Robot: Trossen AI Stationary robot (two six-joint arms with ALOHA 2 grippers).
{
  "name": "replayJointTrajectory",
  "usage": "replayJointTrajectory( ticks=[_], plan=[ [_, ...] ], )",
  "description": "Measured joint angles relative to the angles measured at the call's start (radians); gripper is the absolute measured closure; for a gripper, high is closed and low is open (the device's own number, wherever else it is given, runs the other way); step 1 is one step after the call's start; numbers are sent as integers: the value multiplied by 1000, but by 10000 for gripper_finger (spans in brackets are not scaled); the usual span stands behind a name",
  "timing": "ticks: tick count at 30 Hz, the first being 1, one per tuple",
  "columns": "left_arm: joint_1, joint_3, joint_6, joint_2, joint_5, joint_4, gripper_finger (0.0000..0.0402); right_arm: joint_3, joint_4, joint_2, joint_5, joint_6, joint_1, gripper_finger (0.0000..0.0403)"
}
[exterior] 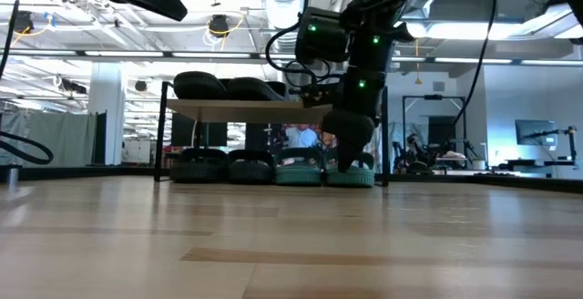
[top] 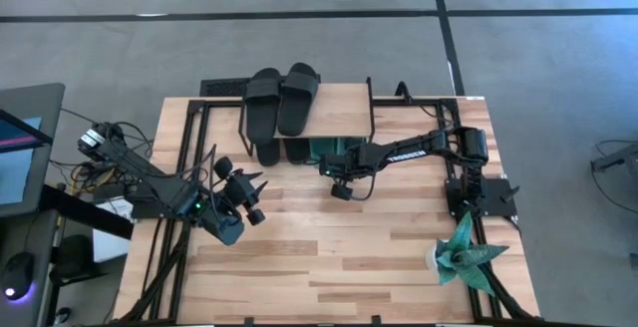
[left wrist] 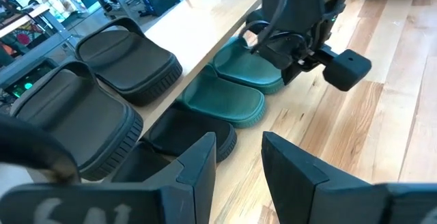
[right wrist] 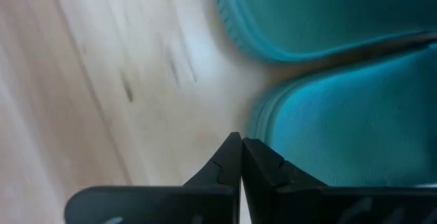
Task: Pick and place slides into the shelf
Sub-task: Return to Home Position
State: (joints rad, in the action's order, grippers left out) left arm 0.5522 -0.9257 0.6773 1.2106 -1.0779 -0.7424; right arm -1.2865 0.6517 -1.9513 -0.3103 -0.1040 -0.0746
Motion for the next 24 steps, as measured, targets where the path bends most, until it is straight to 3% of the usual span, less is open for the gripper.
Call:
replayJointTrajectory(
  ticks=[9, 17, 20, 24],
  plan=[
    [0, 0, 0, 0, 0, 0, 292, -1, 110, 29, -10, -78, 78, 403],
    [4, -41, -26, 0, -1, -2, 292, -1, 86, 153, -17, -80, 170, 403],
    [8, -114, -157, 0, -10, 0, 292, -1, 63, 241, -47, -71, 198, 403],
    [7, -256, -439, 0, -35, 3, 292, -1, 18, 378, -94, -29, 208, 403]
  ],
)
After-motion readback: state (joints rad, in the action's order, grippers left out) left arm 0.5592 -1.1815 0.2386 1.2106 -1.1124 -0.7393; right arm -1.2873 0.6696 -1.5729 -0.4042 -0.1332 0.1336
